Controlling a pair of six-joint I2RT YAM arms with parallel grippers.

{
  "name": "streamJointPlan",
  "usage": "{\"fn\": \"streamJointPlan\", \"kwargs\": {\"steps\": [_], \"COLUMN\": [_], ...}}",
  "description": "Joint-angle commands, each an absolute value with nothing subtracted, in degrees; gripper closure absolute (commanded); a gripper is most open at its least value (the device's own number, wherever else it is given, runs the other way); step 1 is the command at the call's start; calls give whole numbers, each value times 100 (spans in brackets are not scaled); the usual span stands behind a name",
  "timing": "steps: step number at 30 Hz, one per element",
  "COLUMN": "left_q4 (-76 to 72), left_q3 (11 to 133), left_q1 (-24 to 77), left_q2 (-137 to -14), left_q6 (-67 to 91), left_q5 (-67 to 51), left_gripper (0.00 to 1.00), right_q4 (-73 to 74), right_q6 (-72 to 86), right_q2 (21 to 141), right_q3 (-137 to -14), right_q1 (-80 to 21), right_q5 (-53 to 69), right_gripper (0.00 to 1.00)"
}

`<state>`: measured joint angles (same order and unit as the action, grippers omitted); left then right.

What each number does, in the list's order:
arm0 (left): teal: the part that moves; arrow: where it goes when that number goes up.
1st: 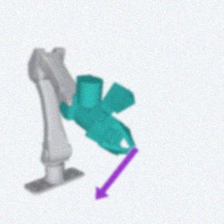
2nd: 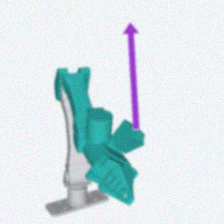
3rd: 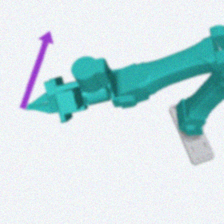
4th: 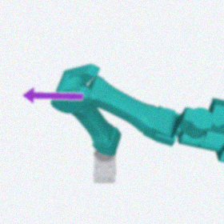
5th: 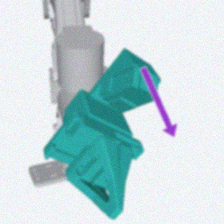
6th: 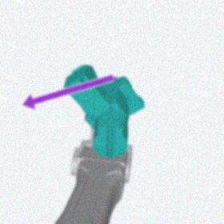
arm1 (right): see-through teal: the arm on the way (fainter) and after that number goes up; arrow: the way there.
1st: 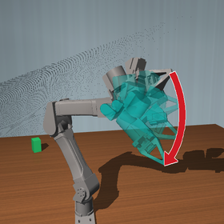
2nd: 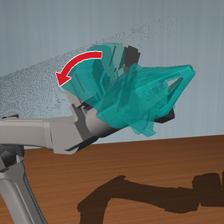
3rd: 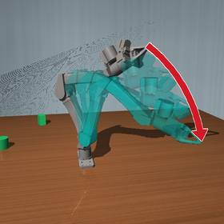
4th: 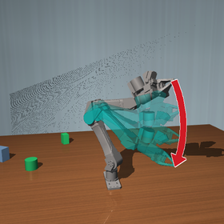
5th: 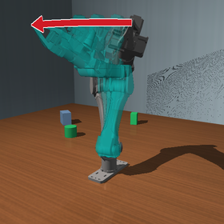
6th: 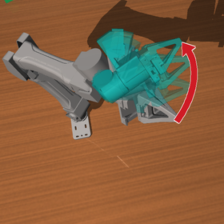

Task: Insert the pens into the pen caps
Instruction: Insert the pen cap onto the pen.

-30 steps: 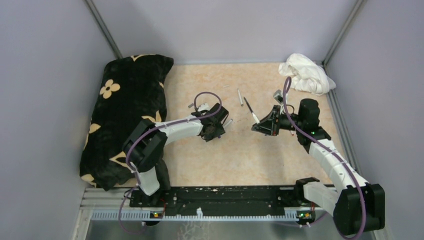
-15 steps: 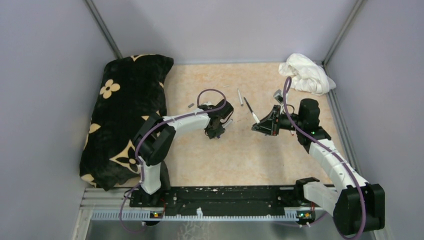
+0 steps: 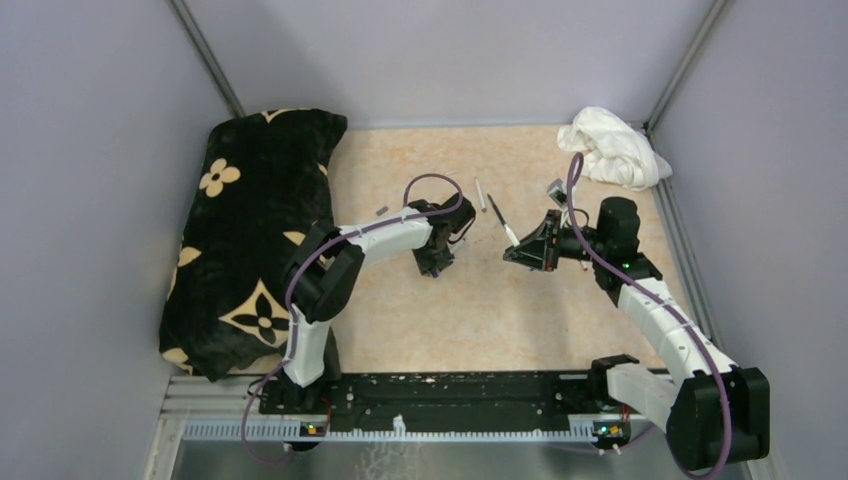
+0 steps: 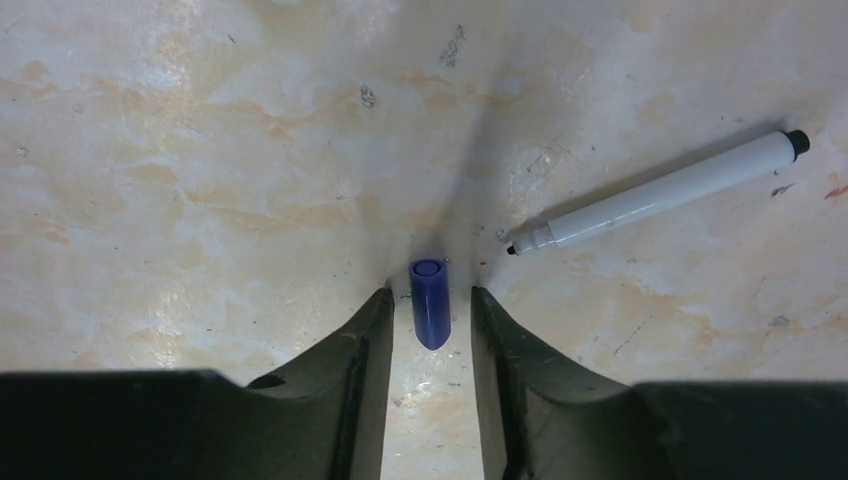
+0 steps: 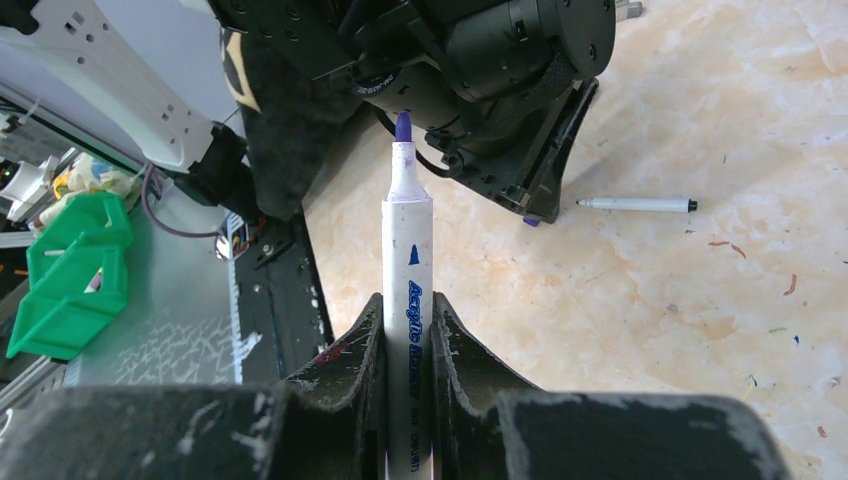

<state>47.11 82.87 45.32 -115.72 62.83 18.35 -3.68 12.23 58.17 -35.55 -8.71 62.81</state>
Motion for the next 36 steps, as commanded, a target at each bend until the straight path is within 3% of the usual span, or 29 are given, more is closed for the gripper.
{"fn": "streamJointPlan", "kwargs": {"steps": [1,4,8,11,15,22,36], "left_q4": [4876,4829,4881,4961,4974,4436,1387], "left_q3": [7977,7924,7910,7902,7843,7525,5735], "left_q1": [4518,4518,4509,4509,4501,4500,4502], "left_q2": [-11991,-12088,-12258,-12351,-12398,-11740,-8596], "left_q6": [6188,6187,6187,6170,6115,5778,4548], "left_q5": [1698,1642,1608,1597,1576,1570,1101], "left_gripper": [56,55,62,70,89,100,100], "right_q4": [-632,-637,-633,-633,-648,-625,-27], "right_q6": [1286,1300,1309,1317,1325,1288,445], "right_q2": [5739,5739,5730,5729,5730,5737,5787], "right_q3": [-3634,-3652,-3665,-3679,-3683,-3687,-4156], "right_q1": [-809,-813,-809,-806,-809,-809,-945], "right_q5": [6342,6354,6372,6385,6404,6487,6889], "right_gripper": [100,100,100,100,100,100,100]}}
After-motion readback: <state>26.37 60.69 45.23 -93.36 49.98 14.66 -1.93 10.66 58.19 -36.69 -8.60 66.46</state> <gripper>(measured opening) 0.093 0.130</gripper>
